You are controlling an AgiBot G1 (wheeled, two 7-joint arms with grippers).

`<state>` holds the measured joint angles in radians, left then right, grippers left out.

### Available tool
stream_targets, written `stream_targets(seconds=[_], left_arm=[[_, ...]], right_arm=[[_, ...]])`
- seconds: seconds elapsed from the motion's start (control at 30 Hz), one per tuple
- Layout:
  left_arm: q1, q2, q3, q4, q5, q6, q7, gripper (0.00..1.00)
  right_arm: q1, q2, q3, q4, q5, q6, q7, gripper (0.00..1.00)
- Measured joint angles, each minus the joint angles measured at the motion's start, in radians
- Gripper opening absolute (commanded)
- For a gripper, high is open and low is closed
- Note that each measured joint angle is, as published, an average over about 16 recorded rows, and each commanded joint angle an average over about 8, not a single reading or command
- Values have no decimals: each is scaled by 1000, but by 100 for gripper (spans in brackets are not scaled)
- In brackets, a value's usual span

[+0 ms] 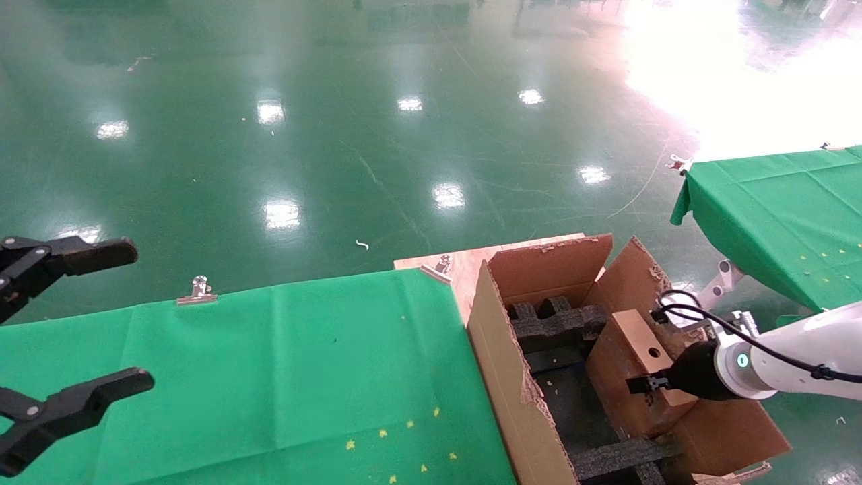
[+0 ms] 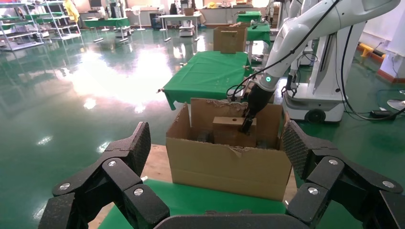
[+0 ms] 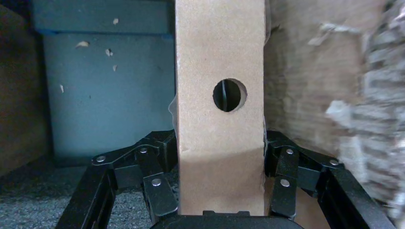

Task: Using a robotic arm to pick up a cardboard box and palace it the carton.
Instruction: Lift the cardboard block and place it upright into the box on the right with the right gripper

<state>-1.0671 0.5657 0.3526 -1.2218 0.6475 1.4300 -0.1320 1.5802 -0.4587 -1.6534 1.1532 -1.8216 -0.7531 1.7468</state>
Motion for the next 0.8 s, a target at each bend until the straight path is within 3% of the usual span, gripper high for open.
stream_targets(seconds=[0.33, 0.37, 0.6, 0.63, 0.8], left_arm=[[0, 0, 0, 0, 0, 0, 0, 100], [0, 0, 0, 0, 0, 0, 0, 100], [0, 0, 0, 0, 0, 0, 0, 100], [0, 0, 0, 0, 0, 0, 0, 100], [0, 0, 0, 0, 0, 0, 0, 100]], right_arm=[[-30, -38, -5, -65, 61, -7, -42, 0], [-32, -41, -5, -70, 66, -9, -46, 5], [-41, -58, -5, -96, 95, -21, -67, 92], [-42, -59, -5, -98, 97, -22, -68, 100], [-42, -62, -4, -104, 103, -24, -72, 100]])
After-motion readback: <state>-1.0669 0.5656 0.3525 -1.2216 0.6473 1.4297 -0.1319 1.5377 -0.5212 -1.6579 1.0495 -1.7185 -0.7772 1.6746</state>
